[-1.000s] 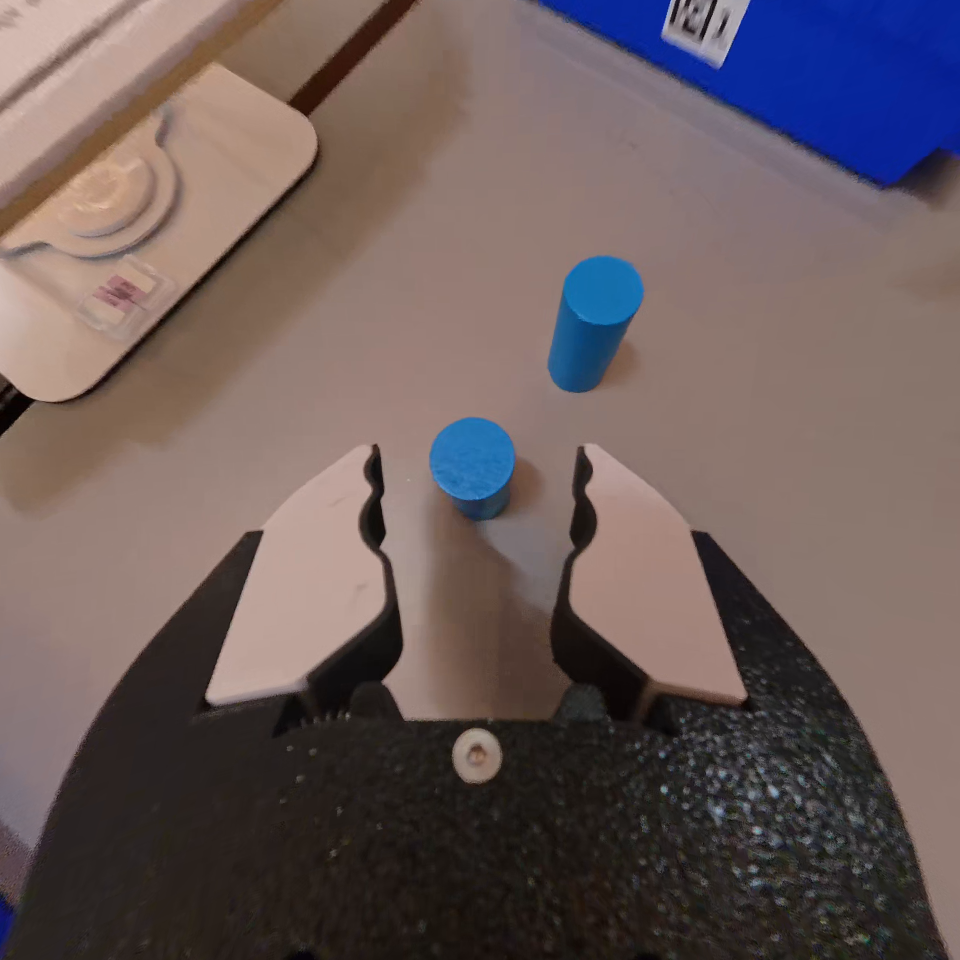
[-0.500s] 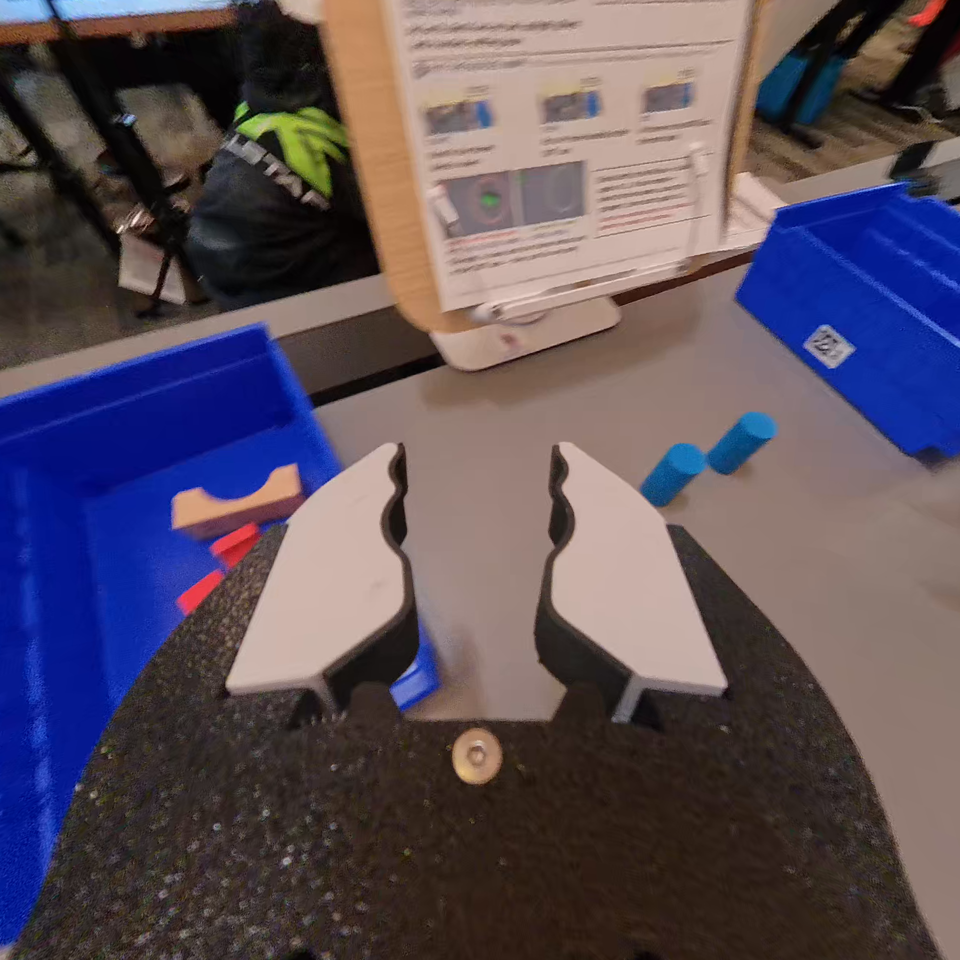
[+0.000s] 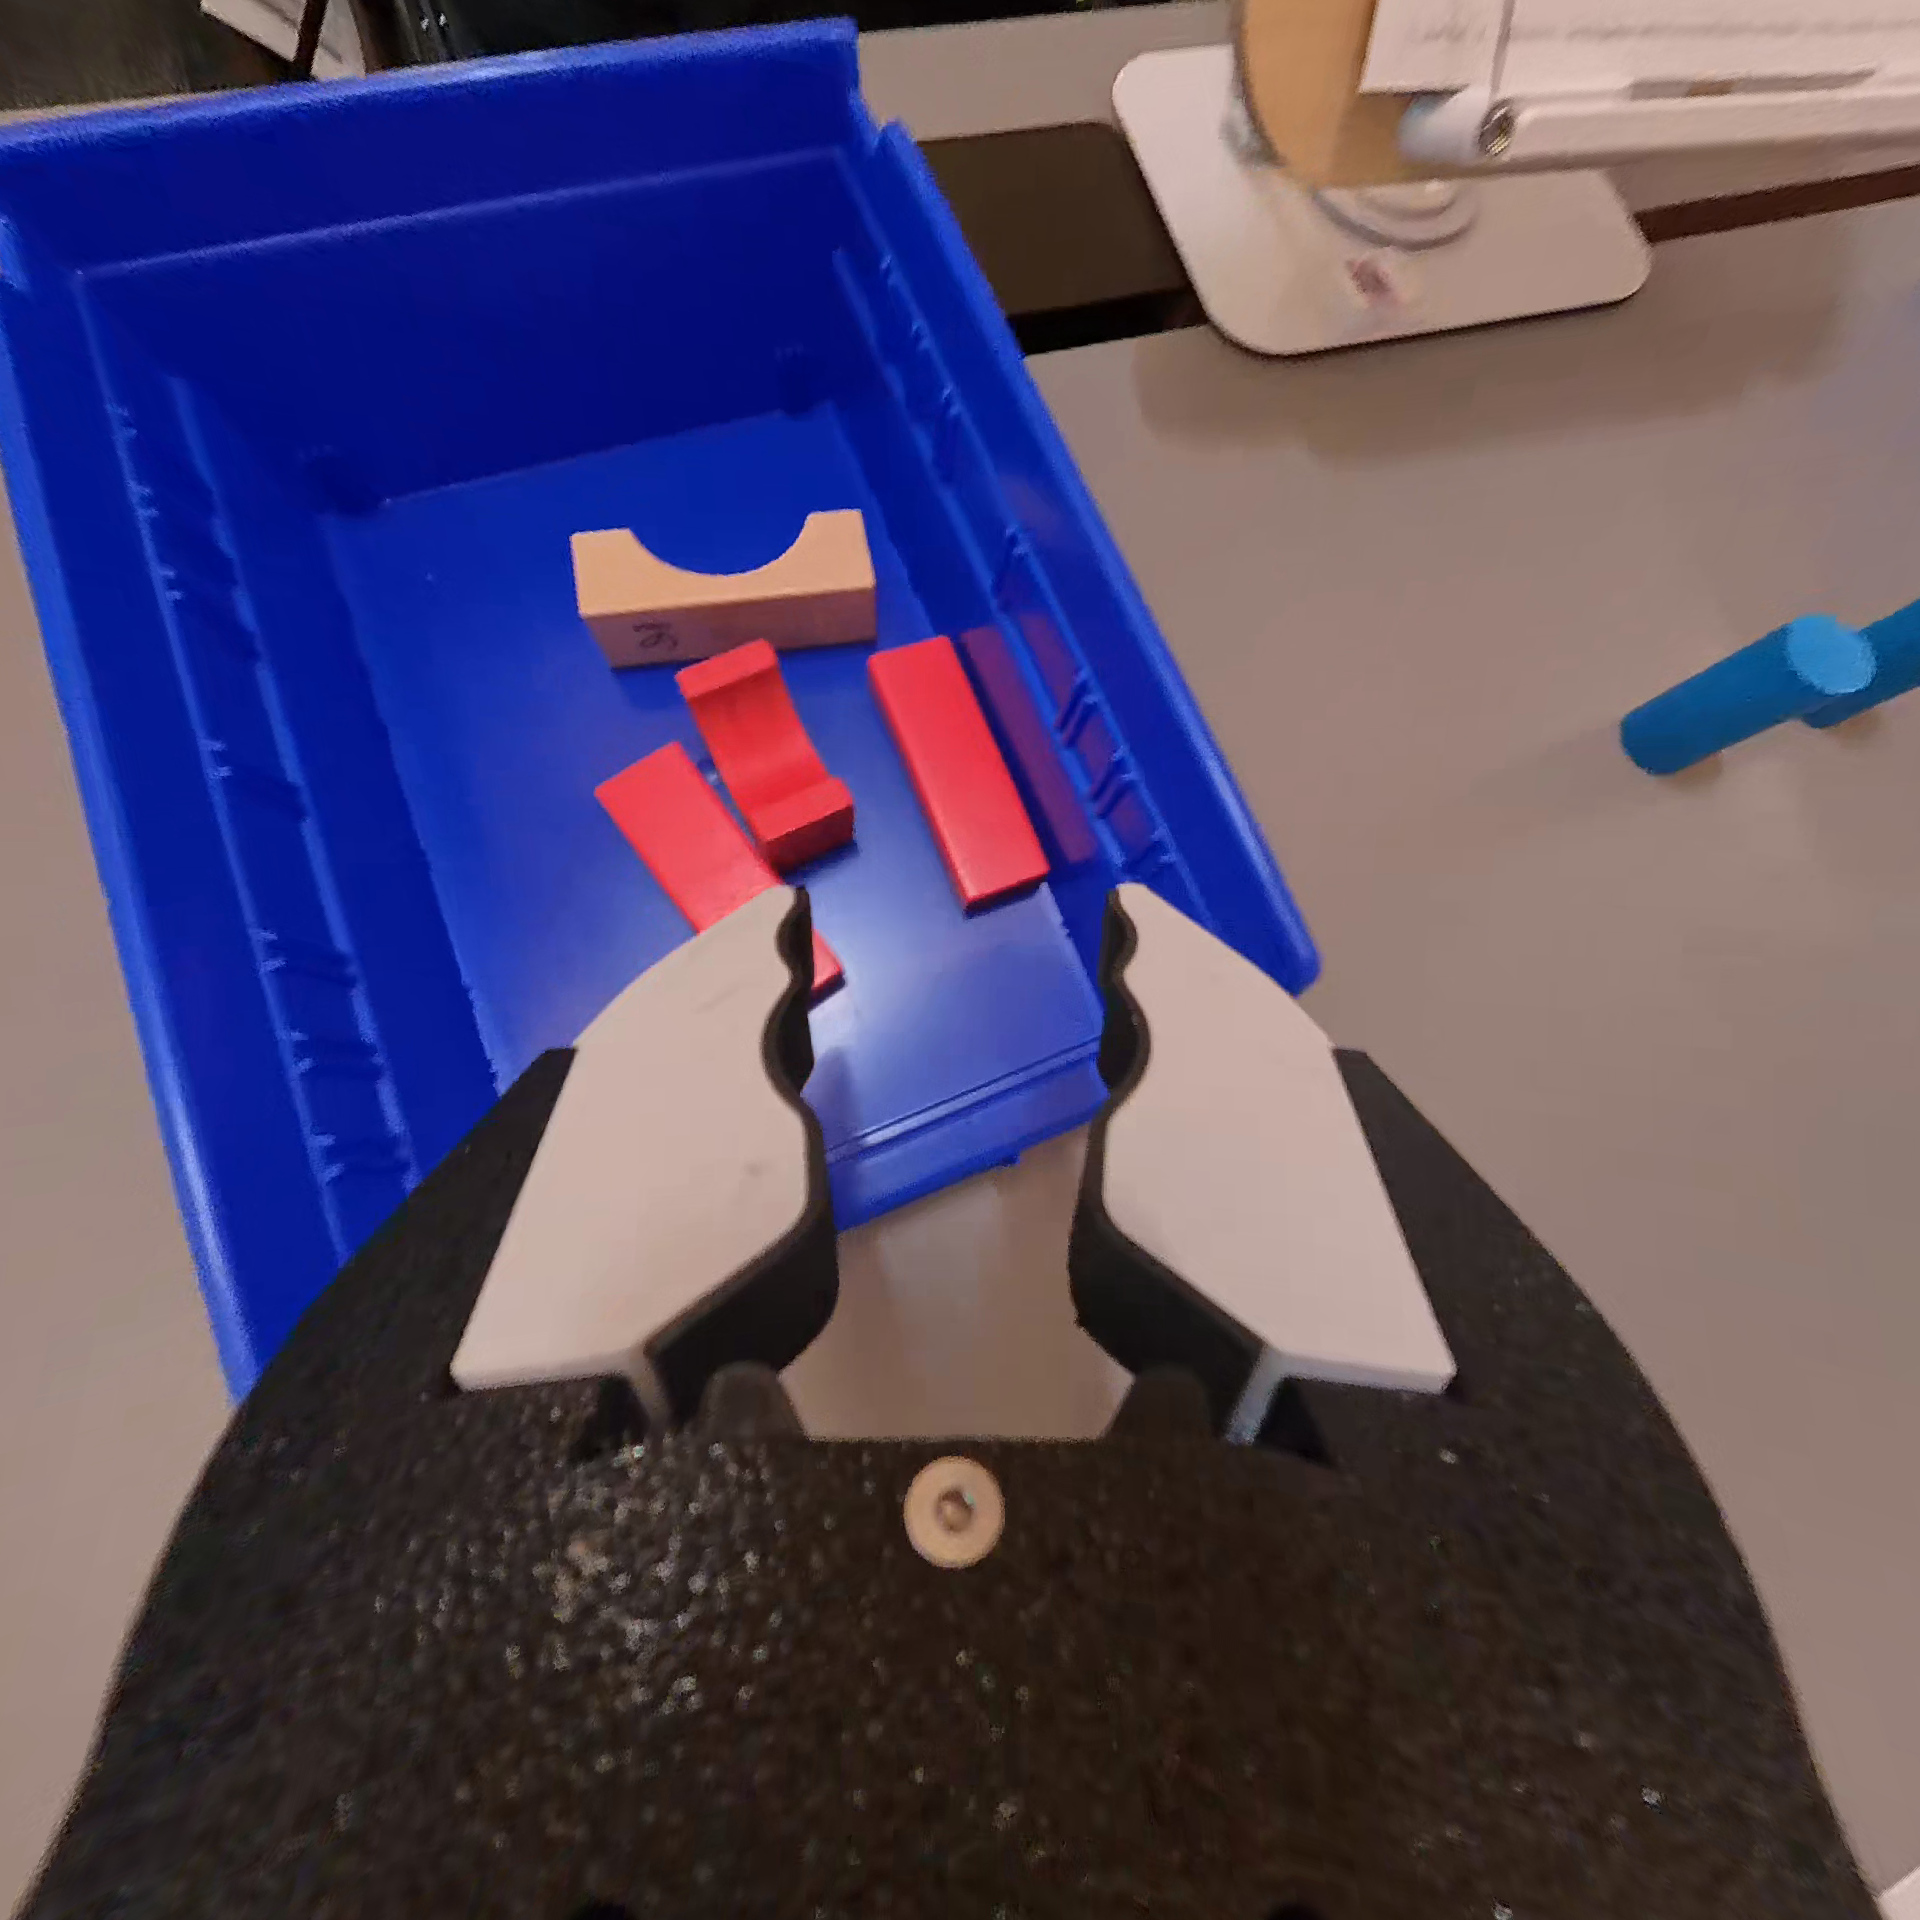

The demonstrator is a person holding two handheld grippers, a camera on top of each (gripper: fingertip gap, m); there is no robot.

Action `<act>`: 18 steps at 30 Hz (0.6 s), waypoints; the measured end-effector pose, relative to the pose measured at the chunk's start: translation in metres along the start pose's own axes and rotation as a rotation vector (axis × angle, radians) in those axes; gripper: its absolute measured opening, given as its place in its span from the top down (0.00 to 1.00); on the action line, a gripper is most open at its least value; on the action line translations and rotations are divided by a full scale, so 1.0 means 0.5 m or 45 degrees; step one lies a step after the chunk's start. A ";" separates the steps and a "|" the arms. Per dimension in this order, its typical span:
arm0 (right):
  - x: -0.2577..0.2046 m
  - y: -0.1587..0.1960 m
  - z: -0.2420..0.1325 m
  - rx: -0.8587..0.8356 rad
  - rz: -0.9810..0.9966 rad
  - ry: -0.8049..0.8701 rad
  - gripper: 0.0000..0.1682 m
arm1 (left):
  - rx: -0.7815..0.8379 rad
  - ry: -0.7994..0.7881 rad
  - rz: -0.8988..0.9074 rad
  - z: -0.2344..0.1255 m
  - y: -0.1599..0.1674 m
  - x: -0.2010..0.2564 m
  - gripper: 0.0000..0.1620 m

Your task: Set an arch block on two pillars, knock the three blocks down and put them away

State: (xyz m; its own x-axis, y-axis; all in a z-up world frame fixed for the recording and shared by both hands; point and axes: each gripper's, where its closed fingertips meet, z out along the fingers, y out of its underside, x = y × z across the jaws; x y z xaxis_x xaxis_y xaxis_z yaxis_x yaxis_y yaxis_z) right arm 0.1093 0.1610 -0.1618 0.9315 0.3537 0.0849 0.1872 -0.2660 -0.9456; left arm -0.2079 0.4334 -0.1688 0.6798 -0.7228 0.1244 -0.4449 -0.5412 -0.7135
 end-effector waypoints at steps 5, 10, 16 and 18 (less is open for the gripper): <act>-0.003 0.018 -0.010 -0.043 0.016 0.035 0.57 | -0.164 -0.078 -0.002 0.019 0.030 -0.051 0.68; -0.011 0.027 -0.020 -0.046 0.057 0.039 0.57 | -0.306 -0.094 -0.023 0.057 0.052 -0.079 0.68; -0.024 0.044 -0.026 -0.078 0.083 0.049 0.57 | -0.369 -0.075 0.026 0.110 0.034 -0.094 0.68; -0.026 0.049 -0.031 -0.078 0.098 0.058 0.57 | -0.363 -0.063 0.084 0.130 0.017 -0.101 0.68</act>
State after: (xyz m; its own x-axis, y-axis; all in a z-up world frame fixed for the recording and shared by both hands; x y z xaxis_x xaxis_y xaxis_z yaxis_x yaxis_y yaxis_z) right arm 0.1065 0.1360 -0.1814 0.9569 0.2891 0.0285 0.1321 -0.3455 -0.9291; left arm -0.2080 0.4933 -0.2260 0.6686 -0.7422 0.0453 -0.6301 -0.5979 -0.4955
